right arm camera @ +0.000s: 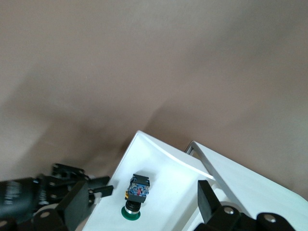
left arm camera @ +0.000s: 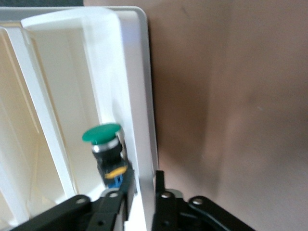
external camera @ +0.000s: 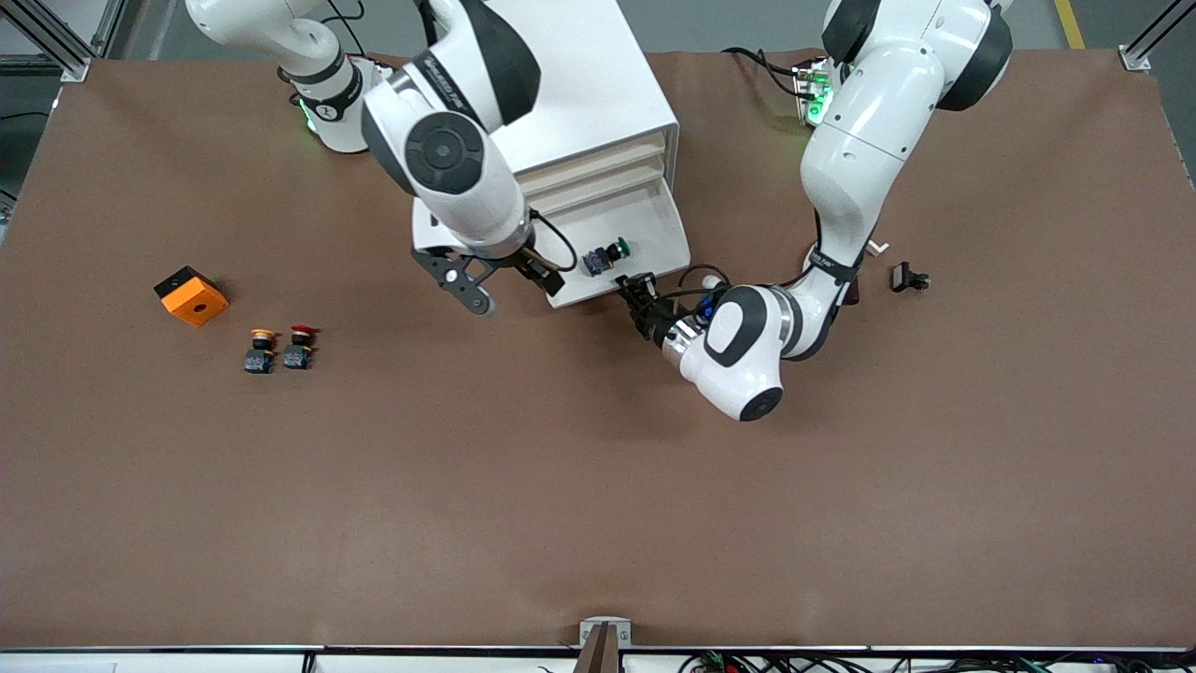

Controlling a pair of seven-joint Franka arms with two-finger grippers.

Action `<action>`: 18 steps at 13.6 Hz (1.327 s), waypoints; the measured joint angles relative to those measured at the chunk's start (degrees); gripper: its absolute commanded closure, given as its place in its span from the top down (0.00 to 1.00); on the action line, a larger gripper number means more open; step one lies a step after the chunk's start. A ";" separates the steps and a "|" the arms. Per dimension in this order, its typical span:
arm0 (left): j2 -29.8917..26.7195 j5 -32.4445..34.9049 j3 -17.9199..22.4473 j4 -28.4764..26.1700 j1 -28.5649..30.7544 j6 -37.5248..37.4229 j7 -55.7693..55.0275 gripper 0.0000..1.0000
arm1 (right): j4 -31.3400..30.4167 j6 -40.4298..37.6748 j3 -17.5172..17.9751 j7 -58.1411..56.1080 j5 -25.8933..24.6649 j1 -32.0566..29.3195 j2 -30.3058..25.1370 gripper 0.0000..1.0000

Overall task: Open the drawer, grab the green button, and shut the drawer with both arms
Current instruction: 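Grasp the green button with the right gripper while the left gripper withdraws, then lift the green button out with the right gripper while the left gripper returns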

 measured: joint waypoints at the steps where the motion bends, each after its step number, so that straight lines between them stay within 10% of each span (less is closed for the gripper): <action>1: -0.01 0.00 0.64 0.95 0.18 -0.01 0.00 1.00 | 0.00 0.71 -0.01 0.19 0.01 1.12 0.95 1.00; 10: -2.56 6.51 9.51 10.71 1.48 -3.24 4.23 1.00 | -2.31 8.39 -0.01 4.81 1.80 7.51 6.14 1.00; 18: -6.36 35.43 12.92 11.39 1.50 -0.43 21.15 1.00 | -4.77 12.34 -0.11 5.31 4.08 9.38 9.38 1.00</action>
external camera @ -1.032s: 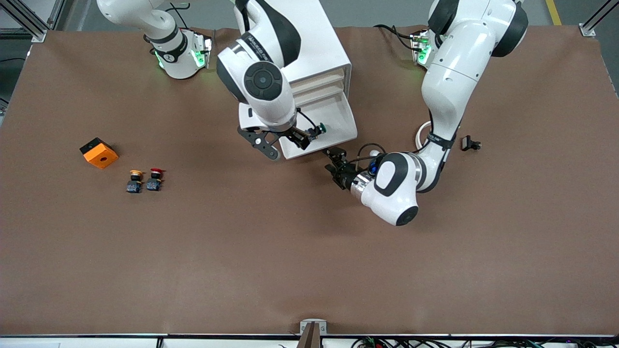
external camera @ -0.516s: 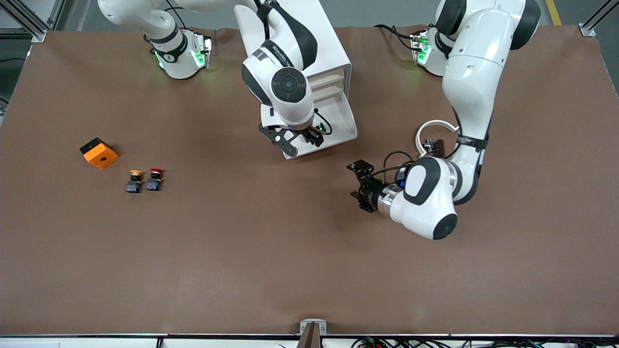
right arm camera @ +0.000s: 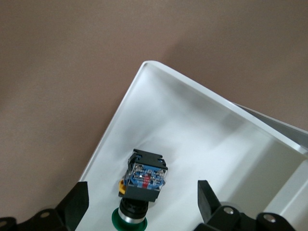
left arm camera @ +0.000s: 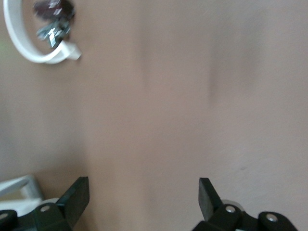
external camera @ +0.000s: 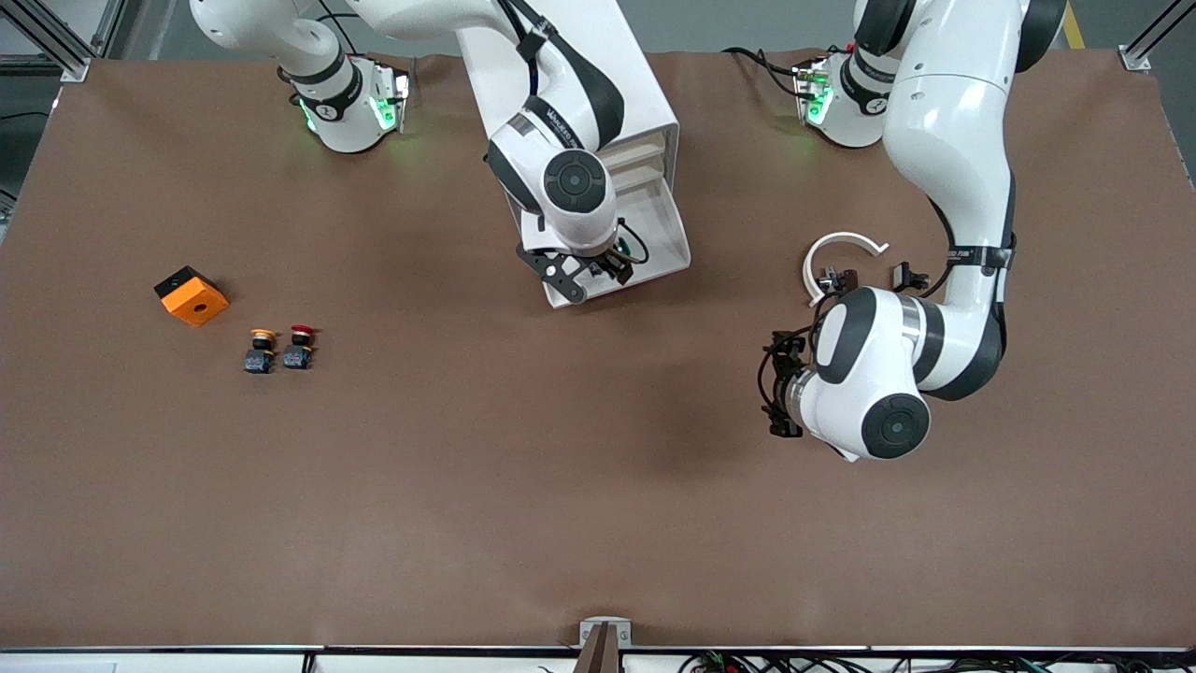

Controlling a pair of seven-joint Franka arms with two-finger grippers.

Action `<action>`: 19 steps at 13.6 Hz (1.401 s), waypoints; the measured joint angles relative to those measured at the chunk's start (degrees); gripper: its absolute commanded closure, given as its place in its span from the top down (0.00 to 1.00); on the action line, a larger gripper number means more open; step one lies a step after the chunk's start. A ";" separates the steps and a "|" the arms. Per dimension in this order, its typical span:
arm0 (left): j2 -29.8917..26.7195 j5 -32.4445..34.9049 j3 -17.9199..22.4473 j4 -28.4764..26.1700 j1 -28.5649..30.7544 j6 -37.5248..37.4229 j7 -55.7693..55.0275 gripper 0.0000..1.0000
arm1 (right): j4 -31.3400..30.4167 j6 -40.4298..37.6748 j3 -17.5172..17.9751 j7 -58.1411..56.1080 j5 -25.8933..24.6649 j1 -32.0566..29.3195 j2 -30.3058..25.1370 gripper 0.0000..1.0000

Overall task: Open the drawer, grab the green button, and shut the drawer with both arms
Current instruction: 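Lift the green button out with the right gripper while the left gripper returns, then push the drawer shut with the left gripper while the right gripper carries the button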

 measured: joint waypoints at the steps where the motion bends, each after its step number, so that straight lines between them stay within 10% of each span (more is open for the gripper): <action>1: 0.00 2.88 0.03 0.00 -0.02 0.66 3.39 1.00 | -0.01 0.00 0.00 0.01 0.04 0.00 0.29 1.00; 7: -3.28 10.11 0.11 0.23 0.37 2.57 37.38 1.00 | -0.01 1.63 0.03 0.02 0.19 0.76 2.48 1.00; 12: -5.96 10.48 0.13 -2.61 0.72 3.20 53.89 1.00 | 0.01 2.28 0.00 -0.04 0.20 1.22 2.87 0.41; 15: -9.95 10.49 -1.48 -11.95 0.45 10.31 59.37 1.00 | 0.02 2.28 0.00 -0.05 0.20 1.22 2.87 0.20; 19: -16.21 10.49 -6.23 -28.69 -0.26 23.13 59.79 1.00 | 0.11 2.26 -0.03 -0.06 0.20 1.22 2.85 0.19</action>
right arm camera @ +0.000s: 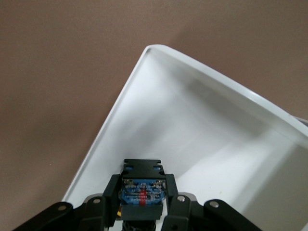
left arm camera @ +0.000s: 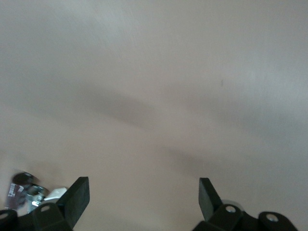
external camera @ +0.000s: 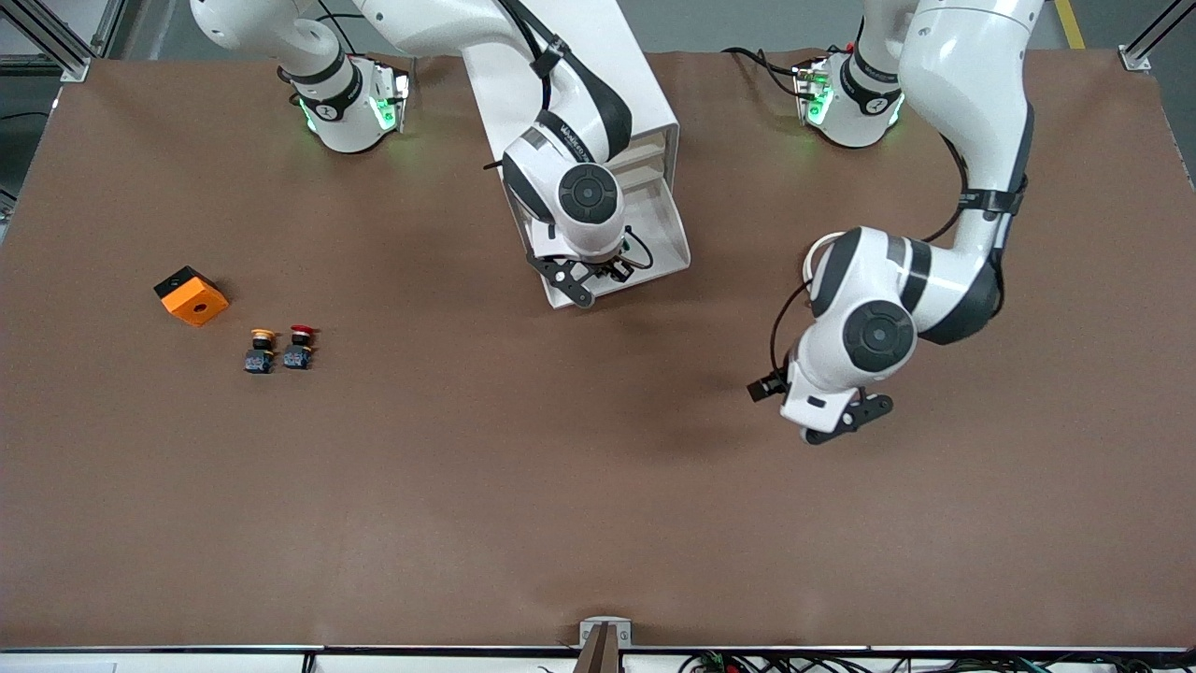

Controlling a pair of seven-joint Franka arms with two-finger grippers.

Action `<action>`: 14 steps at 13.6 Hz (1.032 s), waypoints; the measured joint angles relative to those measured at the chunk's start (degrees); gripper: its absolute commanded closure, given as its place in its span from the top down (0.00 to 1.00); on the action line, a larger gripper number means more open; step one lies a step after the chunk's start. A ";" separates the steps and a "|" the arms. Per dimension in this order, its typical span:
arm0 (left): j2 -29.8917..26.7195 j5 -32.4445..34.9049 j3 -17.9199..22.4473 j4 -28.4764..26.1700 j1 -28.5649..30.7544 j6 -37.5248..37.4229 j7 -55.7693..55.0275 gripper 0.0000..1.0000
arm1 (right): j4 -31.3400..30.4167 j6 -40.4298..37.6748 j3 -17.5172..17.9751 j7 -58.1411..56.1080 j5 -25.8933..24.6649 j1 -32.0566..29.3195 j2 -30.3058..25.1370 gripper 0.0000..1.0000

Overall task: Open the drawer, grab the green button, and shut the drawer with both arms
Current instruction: 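Push the drawer shut with the left gripper while the right gripper carries the button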

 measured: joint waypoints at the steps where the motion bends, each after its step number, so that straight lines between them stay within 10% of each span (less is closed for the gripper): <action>1: -0.78 0.00 -1.23 -2.64 -0.12 1.47 0.00 1.00 | 0.05 -0.02 -0.01 0.00 0.00 0.00 0.00 0.19; 8: -3.55 0.00 -5.45 -8.99 -0.43 2.64 0.00 1.00 | 8.93 -16.10 -1.05 -2.23 0.00 -2.64 -0.51 0.19; 14: -3.48 0.00 -6.00 -15.14 -5.45 11.53 -0.94 1.00 | 12.14 -33.27 -1.94 -30.21 -0.07 -17.44 -6.66 0.20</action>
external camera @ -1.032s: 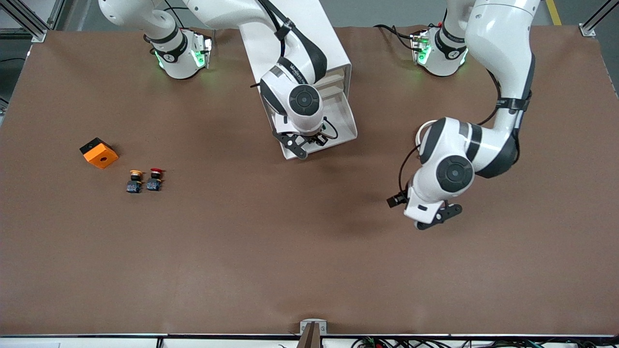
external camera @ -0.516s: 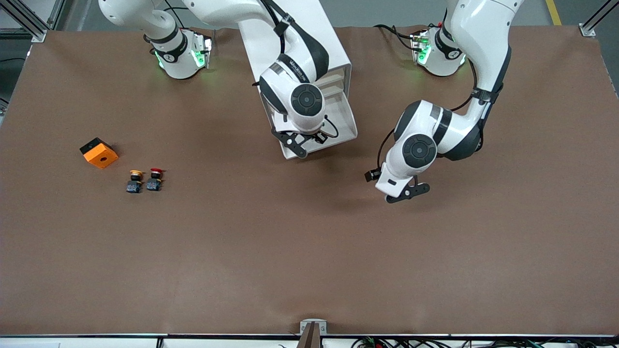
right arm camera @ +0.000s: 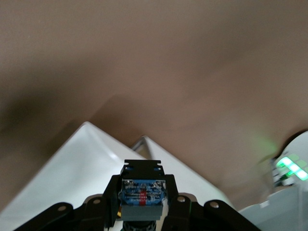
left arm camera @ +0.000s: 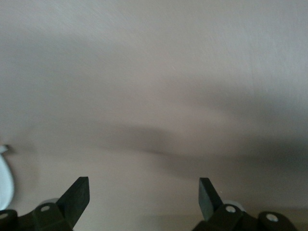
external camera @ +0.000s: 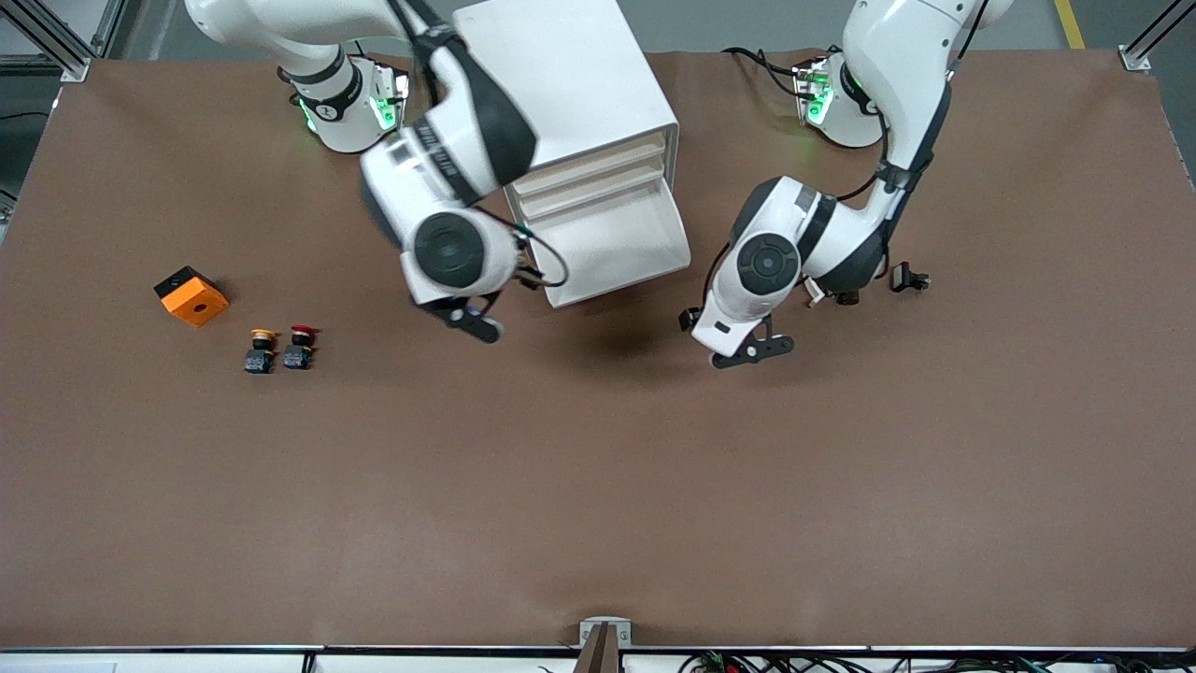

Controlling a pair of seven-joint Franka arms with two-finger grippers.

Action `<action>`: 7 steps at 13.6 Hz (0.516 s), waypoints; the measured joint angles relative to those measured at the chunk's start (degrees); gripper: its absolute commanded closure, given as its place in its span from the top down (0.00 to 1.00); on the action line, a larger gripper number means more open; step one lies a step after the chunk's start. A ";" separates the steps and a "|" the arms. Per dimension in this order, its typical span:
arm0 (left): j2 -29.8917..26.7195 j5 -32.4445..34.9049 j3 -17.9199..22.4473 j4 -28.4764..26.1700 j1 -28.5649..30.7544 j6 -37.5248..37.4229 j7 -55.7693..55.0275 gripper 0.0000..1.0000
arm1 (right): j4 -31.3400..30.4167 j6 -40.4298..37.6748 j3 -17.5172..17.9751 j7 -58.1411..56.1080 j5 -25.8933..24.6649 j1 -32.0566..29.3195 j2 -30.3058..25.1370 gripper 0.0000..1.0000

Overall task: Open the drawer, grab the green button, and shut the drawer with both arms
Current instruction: 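Push the drawer shut with the left gripper while the right gripper carries the button, then set the green button beside the red and yellow buttons with the right gripper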

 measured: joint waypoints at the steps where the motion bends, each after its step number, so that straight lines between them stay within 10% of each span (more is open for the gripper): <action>1: 0.02 0.00 -0.45 -1.66 -0.87 2.49 -0.86 1.00 | -0.03 -1.59 -0.06 -5.64 -0.17 -2.83 -0.63 0.20; 7: -0.03 0.00 -8.06 -7.07 -1.83 10.07 -7.39 1.00 | -4.11 -1.19 -0.12 -28.13 -6.26 -11.98 -0.85 0.23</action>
